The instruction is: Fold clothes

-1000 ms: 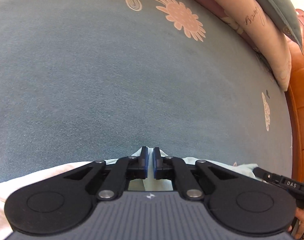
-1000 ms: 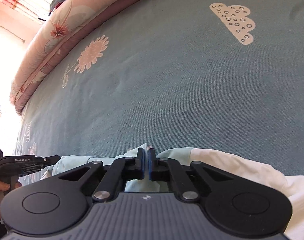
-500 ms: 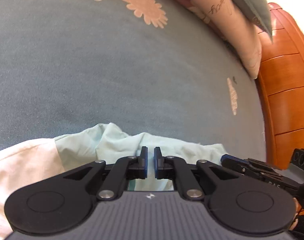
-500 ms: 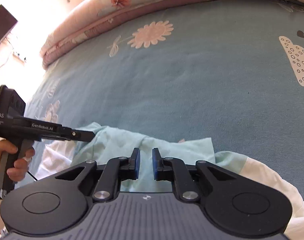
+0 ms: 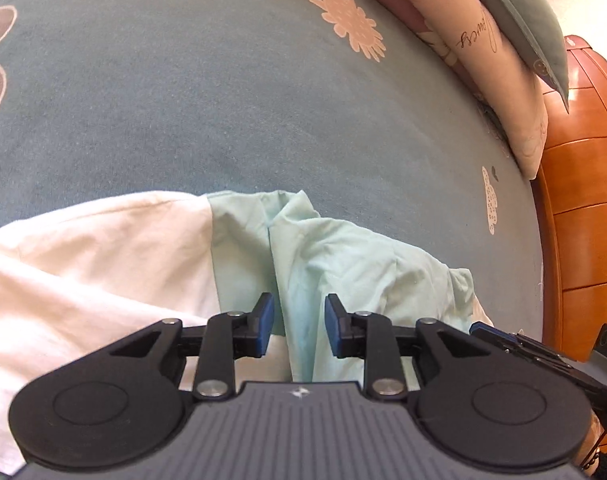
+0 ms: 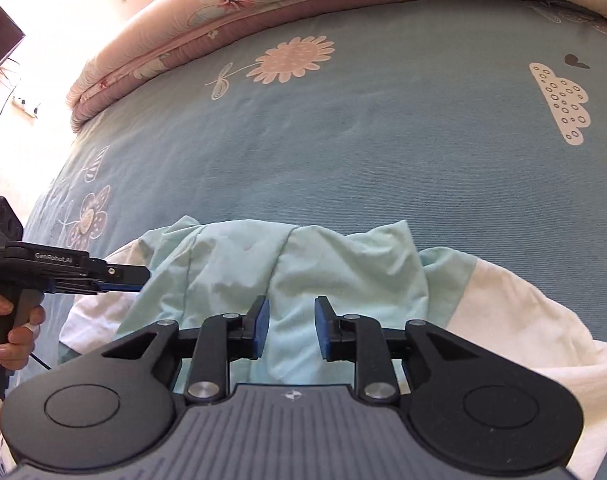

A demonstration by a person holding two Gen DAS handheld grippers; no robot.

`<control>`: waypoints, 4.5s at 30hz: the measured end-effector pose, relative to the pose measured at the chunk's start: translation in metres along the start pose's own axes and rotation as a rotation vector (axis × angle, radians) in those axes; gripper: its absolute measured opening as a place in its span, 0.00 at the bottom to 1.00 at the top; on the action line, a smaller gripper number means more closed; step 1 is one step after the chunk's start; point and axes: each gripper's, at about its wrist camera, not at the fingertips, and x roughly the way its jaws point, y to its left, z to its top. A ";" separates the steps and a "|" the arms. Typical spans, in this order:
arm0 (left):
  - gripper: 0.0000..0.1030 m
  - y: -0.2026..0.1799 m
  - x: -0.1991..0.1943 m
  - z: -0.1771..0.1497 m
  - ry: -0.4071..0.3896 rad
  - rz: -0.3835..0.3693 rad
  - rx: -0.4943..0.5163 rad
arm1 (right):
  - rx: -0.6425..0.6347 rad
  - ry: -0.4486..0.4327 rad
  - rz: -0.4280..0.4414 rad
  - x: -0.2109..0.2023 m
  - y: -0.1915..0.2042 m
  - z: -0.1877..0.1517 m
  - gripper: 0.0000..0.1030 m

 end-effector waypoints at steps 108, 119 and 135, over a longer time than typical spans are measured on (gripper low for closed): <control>0.13 -0.082 0.098 -0.021 0.057 -0.126 0.408 | -0.859 -0.027 -0.299 0.033 -0.013 -0.009 0.53; 0.34 -0.099 0.091 -0.021 0.059 -0.130 0.404 | -0.750 -0.149 -0.389 0.057 -0.014 0.003 0.62; 0.51 -0.113 0.063 -0.020 -0.089 0.051 0.687 | -0.214 -0.130 -0.023 0.014 -0.012 0.008 0.44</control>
